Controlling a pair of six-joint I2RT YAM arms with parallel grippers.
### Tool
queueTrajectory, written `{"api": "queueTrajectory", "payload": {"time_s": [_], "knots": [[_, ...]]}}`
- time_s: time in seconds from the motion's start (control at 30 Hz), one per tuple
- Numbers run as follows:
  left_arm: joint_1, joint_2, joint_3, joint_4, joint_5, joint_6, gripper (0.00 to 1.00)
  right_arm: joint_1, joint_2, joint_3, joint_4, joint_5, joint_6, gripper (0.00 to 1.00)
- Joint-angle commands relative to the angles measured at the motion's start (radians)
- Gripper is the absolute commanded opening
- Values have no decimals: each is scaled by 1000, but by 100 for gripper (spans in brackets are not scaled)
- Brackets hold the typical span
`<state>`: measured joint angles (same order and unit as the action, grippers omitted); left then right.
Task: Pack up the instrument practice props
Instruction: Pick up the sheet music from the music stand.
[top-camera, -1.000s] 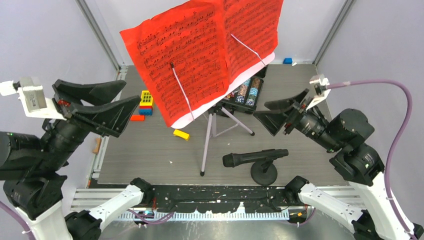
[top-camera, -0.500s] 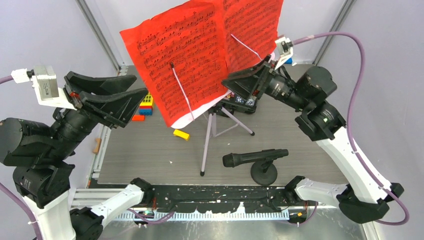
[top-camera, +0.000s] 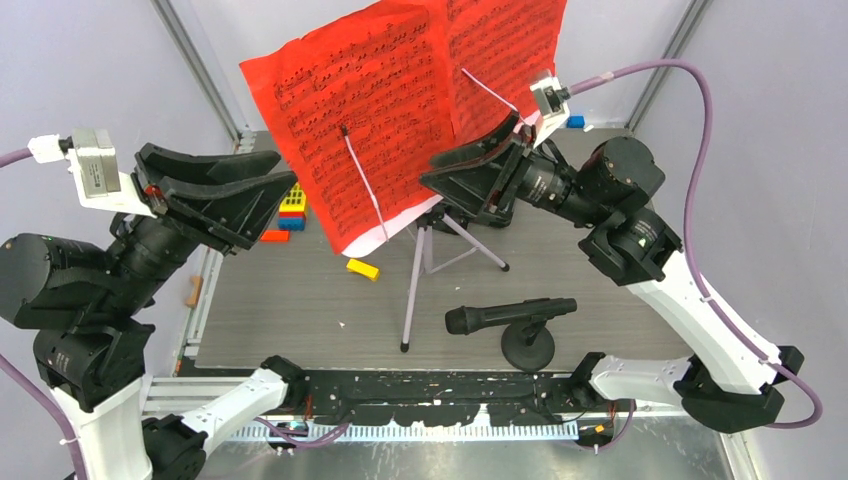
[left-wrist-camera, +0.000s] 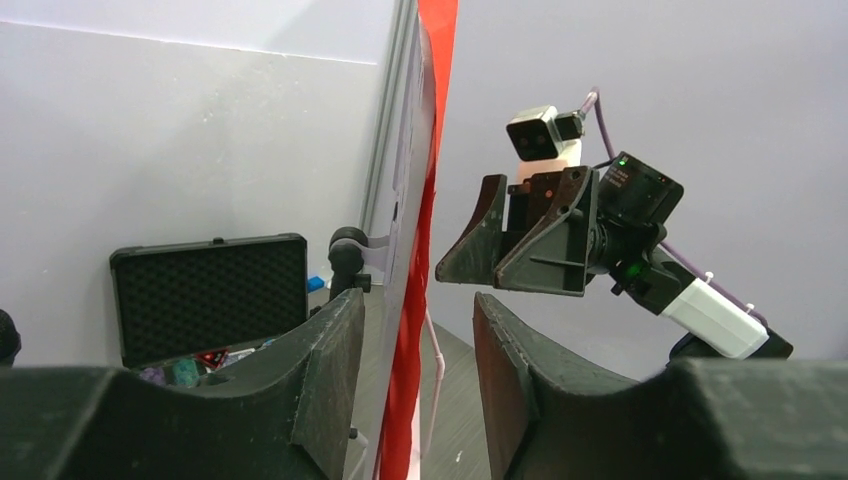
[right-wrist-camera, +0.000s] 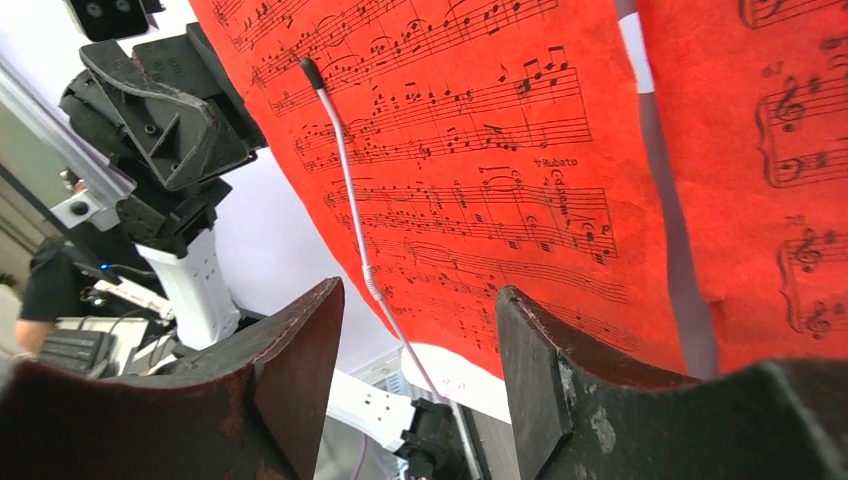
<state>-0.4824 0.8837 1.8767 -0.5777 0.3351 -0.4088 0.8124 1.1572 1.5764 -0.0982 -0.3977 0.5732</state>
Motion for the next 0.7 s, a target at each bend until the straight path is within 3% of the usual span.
{"api": "queueTrajectory", "payload": {"time_s": [0.0, 0.23, 0.43, 0.67], "knots": [[5, -5, -16, 55, 30, -23, 45, 10, -45, 34, -31, 101, -94, 63], [5, 2, -19, 77, 50, -39, 42, 63, 26, 93, -38, 60, -83, 62], [5, -2, -25, 87, 59, -49, 41, 200, 111, 170, -94, 103, -166, 62], [5, -6, -47, 88, 62, -53, 35, 250, 159, 180, -90, 177, -210, 59]]}}
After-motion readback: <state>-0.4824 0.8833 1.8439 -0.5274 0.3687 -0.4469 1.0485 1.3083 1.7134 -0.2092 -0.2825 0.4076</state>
